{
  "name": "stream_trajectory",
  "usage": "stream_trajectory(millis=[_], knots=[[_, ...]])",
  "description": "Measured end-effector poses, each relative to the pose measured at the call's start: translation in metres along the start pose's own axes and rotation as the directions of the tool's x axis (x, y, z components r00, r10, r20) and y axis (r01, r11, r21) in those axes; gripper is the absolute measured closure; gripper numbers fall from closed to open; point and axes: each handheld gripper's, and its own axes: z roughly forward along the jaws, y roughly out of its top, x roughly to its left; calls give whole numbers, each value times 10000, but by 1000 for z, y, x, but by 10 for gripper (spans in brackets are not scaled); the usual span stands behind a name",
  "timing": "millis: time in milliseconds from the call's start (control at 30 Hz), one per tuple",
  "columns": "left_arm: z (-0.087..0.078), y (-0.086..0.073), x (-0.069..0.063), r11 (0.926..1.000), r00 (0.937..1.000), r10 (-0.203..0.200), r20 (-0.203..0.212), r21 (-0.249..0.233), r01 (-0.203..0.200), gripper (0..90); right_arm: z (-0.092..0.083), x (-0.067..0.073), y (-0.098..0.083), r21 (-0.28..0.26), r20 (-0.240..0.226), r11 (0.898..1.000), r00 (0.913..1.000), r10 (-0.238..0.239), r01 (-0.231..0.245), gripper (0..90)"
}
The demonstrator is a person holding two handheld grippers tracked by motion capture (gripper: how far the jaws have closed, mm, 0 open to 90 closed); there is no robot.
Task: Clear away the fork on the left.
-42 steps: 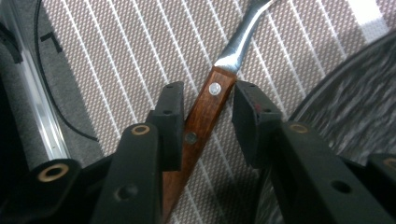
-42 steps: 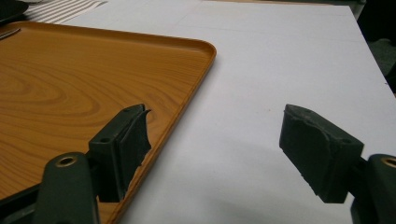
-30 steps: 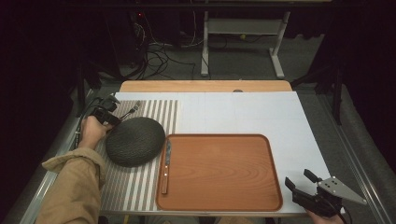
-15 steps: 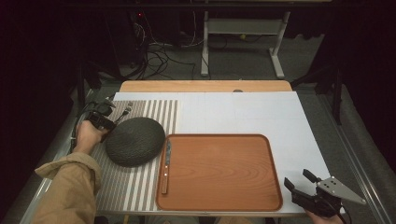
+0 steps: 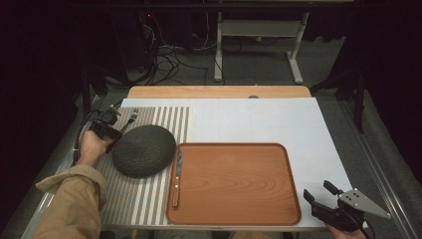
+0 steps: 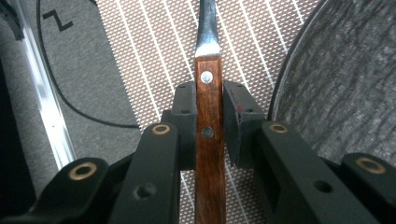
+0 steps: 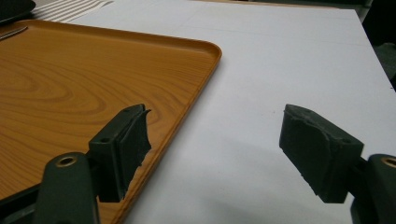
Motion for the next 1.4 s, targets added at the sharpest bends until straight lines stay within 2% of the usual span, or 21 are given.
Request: stream_trajectory(millis=[267,500,833,1000,1133,1200,1400], knots=[[0,-2,0,9999,10000,8,-46,-134,-9,727,-1,-1,0,-56,18,10000,10000,44,-44,247],[-4,-8,3,9992,9998,-207,25,-329,208,727,-1,-1,0,-41,103,10000,9999,41,-40,248],[-27,-14,6,9946,9992,-284,289,-993,311,727,-1,-1,0,-102,9,9999,10000,64,-64,248],[-43,-20,4,9905,9987,-192,464,-1353,254,727,-1,-1,0,-145,-29,9998,9999,143,-144,248],[-58,-29,-5,9847,9962,-65,869,-1729,215,728,-1,-1,0,-234,-142,9996,9997,181,-184,248],[-65,-35,-12,9823,9957,-88,922,-1858,259,728,-1,-2,0,-326,-287,9990,9992,290,-300,248],[-81,-51,-31,9762,9963,248,822,-2168,-64,728,0,-5,0,-374,-607,9980,9969,496,-519,248]])
